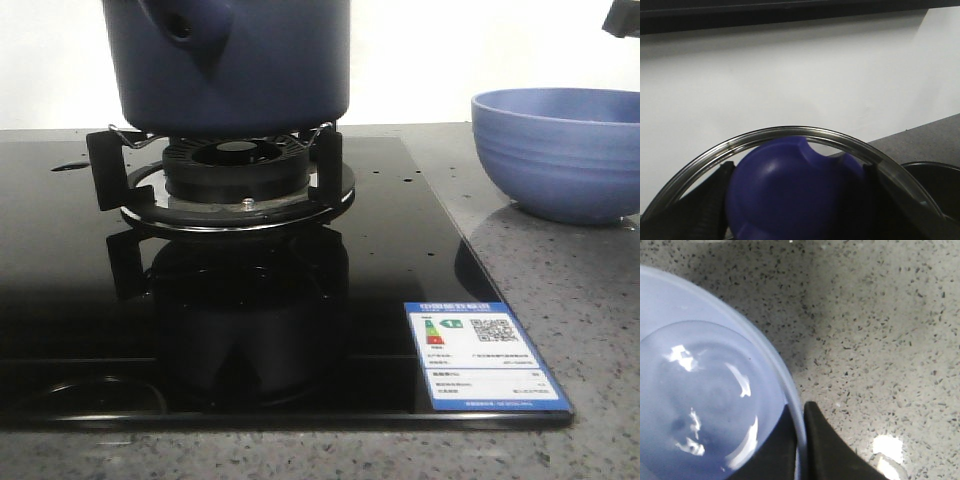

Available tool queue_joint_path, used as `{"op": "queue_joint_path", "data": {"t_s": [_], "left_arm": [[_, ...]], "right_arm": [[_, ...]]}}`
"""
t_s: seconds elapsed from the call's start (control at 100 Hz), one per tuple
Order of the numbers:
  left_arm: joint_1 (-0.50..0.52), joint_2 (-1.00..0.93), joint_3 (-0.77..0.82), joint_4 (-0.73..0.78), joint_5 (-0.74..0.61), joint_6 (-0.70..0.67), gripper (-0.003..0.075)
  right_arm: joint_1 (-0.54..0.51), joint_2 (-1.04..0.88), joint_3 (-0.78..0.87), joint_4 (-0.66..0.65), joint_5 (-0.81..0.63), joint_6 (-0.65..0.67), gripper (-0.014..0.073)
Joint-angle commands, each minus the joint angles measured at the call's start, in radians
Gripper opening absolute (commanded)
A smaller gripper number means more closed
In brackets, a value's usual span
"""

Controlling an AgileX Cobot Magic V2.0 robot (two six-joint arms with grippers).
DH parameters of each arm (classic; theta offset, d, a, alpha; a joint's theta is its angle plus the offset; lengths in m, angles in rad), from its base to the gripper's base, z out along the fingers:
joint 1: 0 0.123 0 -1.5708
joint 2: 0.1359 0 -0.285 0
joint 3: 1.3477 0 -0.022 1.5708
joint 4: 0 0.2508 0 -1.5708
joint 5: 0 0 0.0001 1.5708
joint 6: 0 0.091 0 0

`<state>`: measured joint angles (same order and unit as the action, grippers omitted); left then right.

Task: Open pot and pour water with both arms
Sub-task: 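Lift the water bowl with the right gripper and carry it over the pot, then tilt the bowl with the right gripper to pour water into the pot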

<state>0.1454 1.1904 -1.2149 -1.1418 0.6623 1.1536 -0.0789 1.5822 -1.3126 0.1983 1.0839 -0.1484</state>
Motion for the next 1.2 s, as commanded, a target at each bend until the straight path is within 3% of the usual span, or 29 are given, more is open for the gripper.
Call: {"op": "queue_joint_path", "data": {"t_s": [0.0, 0.4, 0.64, 0.99, 1.19], "left_arm": [[0.001, -0.034, -0.042, -0.063, -0.041, -0.011, 0.0388], [0.001, -0.034, -0.040, -0.065, -0.033, -0.011, 0.0388], [0.001, -0.026, -0.040, -0.065, -0.033, -0.011, 0.0388], [0.003, -0.011, -0.040, -0.063, -0.055, -0.011, 0.0388], [0.003, -0.011, -0.040, -0.063, -0.056, -0.011, 0.0388]], "right_arm": [[-0.008, -0.030, -0.045, 0.038, -0.017, -0.029, -0.0063], [0.001, -0.029, -0.354, 0.104, 0.155, -0.040, -0.0057], [0.087, -0.026, -0.555, 0.125, 0.180, -0.038, -0.0042], [0.288, -0.018, -0.643, 0.136, 0.036, -0.024, -0.0042], [0.352, 0.037, -0.643, 0.223, -0.043, -0.022, -0.0042]]}}
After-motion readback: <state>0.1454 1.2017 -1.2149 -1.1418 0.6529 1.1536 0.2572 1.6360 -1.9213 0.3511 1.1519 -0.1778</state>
